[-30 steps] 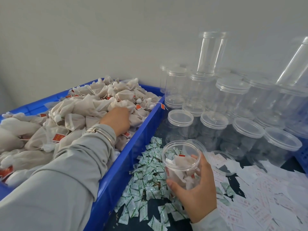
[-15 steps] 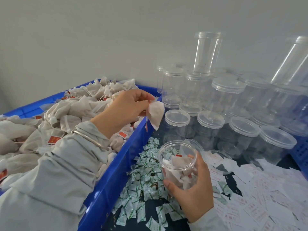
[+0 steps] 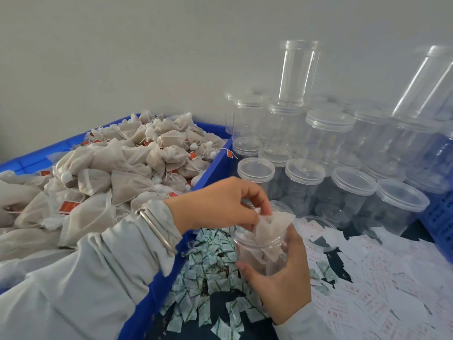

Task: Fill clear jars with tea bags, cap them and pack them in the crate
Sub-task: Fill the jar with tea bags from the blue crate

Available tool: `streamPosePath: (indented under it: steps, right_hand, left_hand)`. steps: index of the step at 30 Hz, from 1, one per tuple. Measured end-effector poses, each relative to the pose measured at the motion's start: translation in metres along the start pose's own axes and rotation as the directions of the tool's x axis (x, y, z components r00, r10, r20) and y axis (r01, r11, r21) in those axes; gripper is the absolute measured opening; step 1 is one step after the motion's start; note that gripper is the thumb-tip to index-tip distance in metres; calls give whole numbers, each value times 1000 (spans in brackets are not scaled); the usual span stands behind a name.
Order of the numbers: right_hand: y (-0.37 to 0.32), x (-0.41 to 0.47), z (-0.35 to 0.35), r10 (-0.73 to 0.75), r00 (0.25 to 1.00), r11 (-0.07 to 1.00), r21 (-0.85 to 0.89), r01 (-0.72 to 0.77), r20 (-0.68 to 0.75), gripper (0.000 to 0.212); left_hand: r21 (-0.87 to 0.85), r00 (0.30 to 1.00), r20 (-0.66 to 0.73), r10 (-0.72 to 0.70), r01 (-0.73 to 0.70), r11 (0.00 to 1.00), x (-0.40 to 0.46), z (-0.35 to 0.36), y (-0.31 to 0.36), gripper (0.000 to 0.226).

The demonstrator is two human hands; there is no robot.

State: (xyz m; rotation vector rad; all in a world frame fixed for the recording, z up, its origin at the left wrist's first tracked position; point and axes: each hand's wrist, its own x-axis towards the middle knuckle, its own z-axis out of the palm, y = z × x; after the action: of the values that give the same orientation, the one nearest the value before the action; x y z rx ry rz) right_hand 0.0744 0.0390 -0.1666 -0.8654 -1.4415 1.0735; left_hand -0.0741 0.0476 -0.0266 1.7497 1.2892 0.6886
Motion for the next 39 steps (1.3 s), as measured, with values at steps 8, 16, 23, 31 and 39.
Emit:
streamPosePath:
  steps: [8,16,23,31,39]
  right_hand:
    - [-5,-1,0,-71,996,992,-109,65,-55,105]
    - [-8,1,-4,-82,980,978,-205,44,-181,111]
    - [-10,4,-13,-37,964,988,-152,-4,-264,106]
    - [-15,5,-11,-44,963,985,-173,-2,-264,105]
    - [-16,5,-11,-47,965,981,-192,-3,-256,103]
  left_hand:
    - [219,998,57,3,-15,976,-5,7,7,24]
    - [288,942,-322,89,8,958,7,-12,-9,31]
    - [792,968,82,-239,82,604,15,-2,-37,32]
    - [904,767,233,-598,56,424,20,14,-39,43]
    - [914,779,205,-593,65,401,21,12,-41,39]
